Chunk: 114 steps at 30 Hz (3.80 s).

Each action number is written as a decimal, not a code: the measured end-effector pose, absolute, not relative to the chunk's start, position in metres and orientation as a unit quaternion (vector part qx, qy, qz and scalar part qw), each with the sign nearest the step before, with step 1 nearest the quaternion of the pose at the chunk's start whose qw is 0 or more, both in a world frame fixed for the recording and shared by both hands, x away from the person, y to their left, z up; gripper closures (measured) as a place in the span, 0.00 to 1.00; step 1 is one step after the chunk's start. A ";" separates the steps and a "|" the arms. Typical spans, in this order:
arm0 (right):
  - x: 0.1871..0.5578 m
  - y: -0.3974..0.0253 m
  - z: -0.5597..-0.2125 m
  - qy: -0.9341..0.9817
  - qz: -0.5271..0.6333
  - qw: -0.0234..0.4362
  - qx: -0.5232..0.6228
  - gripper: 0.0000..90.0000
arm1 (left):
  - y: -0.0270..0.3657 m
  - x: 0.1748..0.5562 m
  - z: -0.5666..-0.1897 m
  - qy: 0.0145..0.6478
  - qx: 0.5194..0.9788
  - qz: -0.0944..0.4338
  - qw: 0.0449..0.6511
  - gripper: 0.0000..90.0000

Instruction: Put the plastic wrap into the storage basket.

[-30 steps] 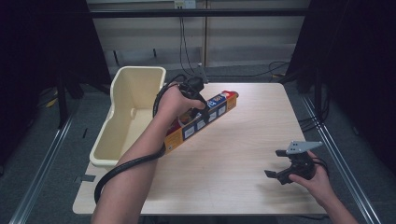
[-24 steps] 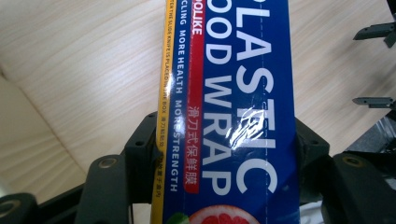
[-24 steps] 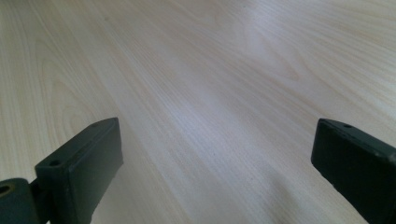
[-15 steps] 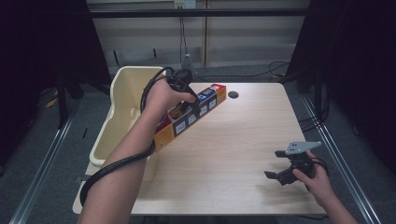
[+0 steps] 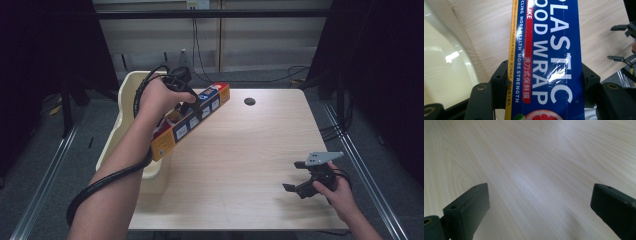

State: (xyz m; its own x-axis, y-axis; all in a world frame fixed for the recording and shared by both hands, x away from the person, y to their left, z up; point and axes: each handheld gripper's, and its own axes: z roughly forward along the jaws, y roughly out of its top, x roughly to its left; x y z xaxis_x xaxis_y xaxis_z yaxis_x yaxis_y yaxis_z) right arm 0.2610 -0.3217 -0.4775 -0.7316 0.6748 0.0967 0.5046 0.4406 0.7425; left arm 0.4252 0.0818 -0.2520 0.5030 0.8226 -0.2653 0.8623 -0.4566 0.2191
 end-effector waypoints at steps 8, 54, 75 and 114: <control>0.260 -0.321 -0.478 0.842 0.397 0.104 0.350 0.02 | 0.098 0.421 -0.237 0.515 0.840 -0.049 0.166 0.45; 0.259 -0.321 -0.479 0.845 0.391 0.101 0.351 0.02 | 0.183 0.402 -0.201 0.618 0.769 0.001 0.163 0.45; 0.266 -0.312 -0.477 0.847 0.396 0.101 0.339 0.02 | 0.203 0.393 -0.223 0.670 0.729 0.024 0.137 0.45; 0.265 -0.312 -0.476 0.848 0.398 0.102 0.335 0.02 | 0.195 0.398 -0.269 0.684 0.719 -0.004 0.121 0.45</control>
State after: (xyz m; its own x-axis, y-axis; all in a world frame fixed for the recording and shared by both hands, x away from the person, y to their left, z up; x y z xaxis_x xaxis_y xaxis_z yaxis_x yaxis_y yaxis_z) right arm 0.2649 -0.3123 -0.4763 -0.7544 0.6495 0.0946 0.4876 0.4580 0.7433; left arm 0.3982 0.1950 -0.2689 0.0636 0.9831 -0.1716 0.9852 -0.0344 0.1680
